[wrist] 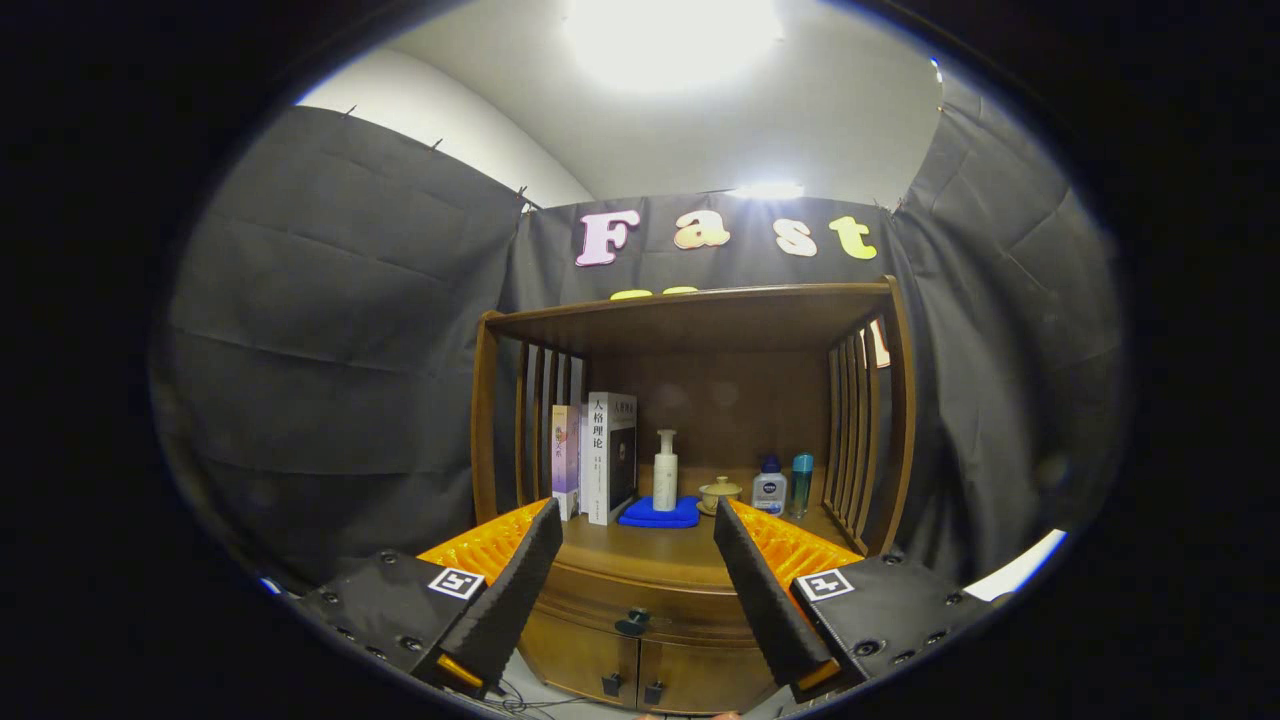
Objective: Pull open the drawer, take out the items inside it, and place them on the countertop above the cabinet.
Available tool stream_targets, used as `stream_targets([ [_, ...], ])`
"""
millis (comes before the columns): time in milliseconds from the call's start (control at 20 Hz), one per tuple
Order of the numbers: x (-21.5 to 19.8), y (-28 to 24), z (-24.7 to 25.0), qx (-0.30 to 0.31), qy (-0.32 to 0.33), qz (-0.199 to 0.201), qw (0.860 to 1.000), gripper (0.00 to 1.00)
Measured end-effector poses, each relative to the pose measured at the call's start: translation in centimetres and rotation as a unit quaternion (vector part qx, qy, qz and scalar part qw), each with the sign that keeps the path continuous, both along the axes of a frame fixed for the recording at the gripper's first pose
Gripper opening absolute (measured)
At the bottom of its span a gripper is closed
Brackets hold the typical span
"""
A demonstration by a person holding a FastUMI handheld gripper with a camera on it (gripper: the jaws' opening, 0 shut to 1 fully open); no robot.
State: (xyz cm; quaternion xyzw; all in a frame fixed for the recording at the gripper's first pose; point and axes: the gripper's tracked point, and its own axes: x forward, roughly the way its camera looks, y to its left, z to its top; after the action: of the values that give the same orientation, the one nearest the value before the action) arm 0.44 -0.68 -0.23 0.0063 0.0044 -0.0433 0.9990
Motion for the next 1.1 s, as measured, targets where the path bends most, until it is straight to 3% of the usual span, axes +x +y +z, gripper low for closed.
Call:
stream_targets([
  [350,1.9,-0.9,-2.1,-0.006,0.009,-0.019,1.000,0.97],
  [1100,7.6,-0.1,-13.8,0.044,0.099,-0.044,0.993,0.98],
])
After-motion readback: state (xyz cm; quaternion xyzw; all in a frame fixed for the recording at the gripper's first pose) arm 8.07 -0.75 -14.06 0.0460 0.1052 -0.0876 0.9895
